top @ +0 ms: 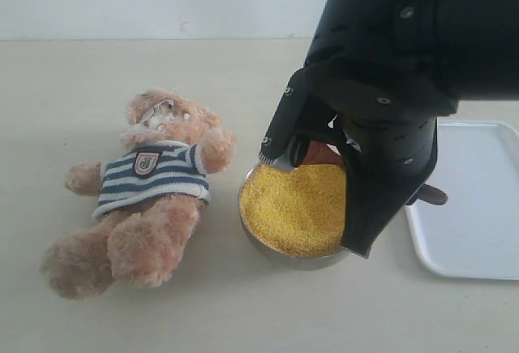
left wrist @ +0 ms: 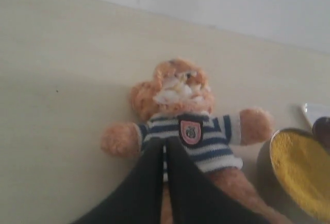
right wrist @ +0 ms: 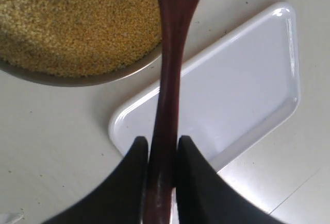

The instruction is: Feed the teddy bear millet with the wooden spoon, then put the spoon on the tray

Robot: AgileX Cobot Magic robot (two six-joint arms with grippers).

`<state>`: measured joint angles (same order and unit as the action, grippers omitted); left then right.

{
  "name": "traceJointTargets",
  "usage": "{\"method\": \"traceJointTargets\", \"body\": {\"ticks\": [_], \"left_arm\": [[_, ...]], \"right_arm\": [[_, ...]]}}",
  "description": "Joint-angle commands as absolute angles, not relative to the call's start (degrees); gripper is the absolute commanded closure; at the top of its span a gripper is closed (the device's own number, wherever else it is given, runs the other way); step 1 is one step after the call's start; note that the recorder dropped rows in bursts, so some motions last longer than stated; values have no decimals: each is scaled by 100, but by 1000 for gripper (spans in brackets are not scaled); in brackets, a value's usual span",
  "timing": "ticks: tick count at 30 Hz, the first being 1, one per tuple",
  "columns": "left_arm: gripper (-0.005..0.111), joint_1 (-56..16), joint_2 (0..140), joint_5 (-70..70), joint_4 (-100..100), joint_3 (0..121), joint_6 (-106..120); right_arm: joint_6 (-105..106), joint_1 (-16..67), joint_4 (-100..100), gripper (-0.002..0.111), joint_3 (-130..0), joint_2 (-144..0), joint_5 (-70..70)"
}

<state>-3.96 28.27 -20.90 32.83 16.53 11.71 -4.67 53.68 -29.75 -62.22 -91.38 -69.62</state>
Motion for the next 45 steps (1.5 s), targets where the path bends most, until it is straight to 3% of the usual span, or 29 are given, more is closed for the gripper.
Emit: {"method": "traceJointTargets", "body": {"ticks": [1, 9, 16, 22, 36, 45], "left_arm": [[103, -424, 3434, -2431, 3736, 1919, 1916], [103, -424, 3096, -2574, 3532, 1857, 1628], [103, -424, 847, -2024, 3470, 1259, 1302], [103, -424, 0, -1529, 3470, 885, 1312], [103, -424, 0, -1134, 3710, 353, 1465], [103, -424, 0, -1037, 3818, 321, 1465]], "right_arm": [[-302, 5383, -2920, 109, -6267, -9140, -6996], [-301, 5361, -2890, 109, -6267, -9144, -6996], [-312, 5361, -2950, 109, -6267, -9144, -6996], [-378, 5361, -2943, 109, -6267, -9144, -6996], [-799, 5135, -3352, 109, -5676, -9410, -6996], [-799, 5479, -3452, 109, -5676, -9551, -6996]]}}
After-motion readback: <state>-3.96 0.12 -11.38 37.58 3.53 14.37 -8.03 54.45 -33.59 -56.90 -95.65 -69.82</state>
